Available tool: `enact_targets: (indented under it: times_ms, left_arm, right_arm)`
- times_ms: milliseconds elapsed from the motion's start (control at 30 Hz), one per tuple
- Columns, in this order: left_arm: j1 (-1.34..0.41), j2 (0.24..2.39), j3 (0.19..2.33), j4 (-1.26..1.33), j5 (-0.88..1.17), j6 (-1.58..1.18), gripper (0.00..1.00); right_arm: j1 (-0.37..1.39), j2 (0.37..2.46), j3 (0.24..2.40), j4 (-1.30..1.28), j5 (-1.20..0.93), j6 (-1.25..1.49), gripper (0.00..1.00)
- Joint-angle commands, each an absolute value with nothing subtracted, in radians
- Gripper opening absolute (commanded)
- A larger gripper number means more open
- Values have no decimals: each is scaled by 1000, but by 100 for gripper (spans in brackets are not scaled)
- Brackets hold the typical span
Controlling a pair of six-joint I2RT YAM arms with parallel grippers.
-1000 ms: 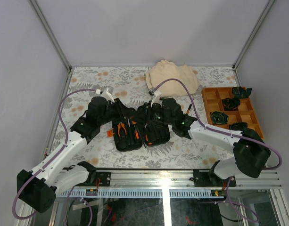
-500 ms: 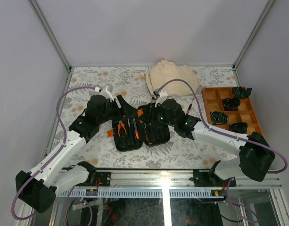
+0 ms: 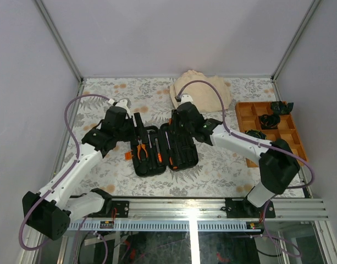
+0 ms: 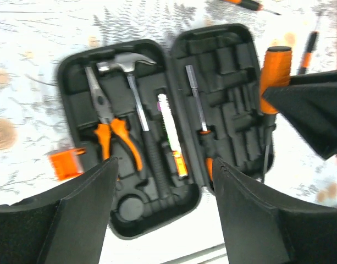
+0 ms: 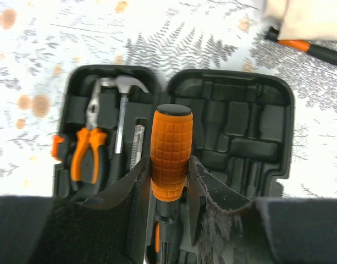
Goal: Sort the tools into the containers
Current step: Pick up the screwdriver from the center of the board, then place the screwdriver in the storage box.
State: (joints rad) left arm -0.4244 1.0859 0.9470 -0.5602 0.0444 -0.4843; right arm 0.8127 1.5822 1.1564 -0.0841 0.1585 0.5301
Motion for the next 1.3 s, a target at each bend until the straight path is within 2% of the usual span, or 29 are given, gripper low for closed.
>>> enact_targets:
  times_ms: [0, 433, 900, 1000, 1133, 1267]
  left_arm:
    - [-419, 1065, 961, -633, -144, -373, 68]
    - [-419, 1058, 885, -591, -189, -393, 68]
    - [-419, 1048, 877, -571, -170, -387, 68]
    - [-419, 1044, 877, -571, -173, -388, 68]
    - [-417, 1044, 875, -569, -175, -388, 68]
    - [-417, 1047, 876, -569, -172, -386, 68]
  right_arm:
    - [757, 1656, 1238, -146, 126, 485, 12]
    - [680, 1905, 1422, -246, -5, 459, 12]
    - [670, 2035, 1511, -317, -21, 462, 15]
    - [669, 2052, 1517, -325, -6, 465, 19]
    - [669, 2068, 1530, -332, 2, 468, 29]
    - [669, 2067, 1539, -352, 10, 462, 33]
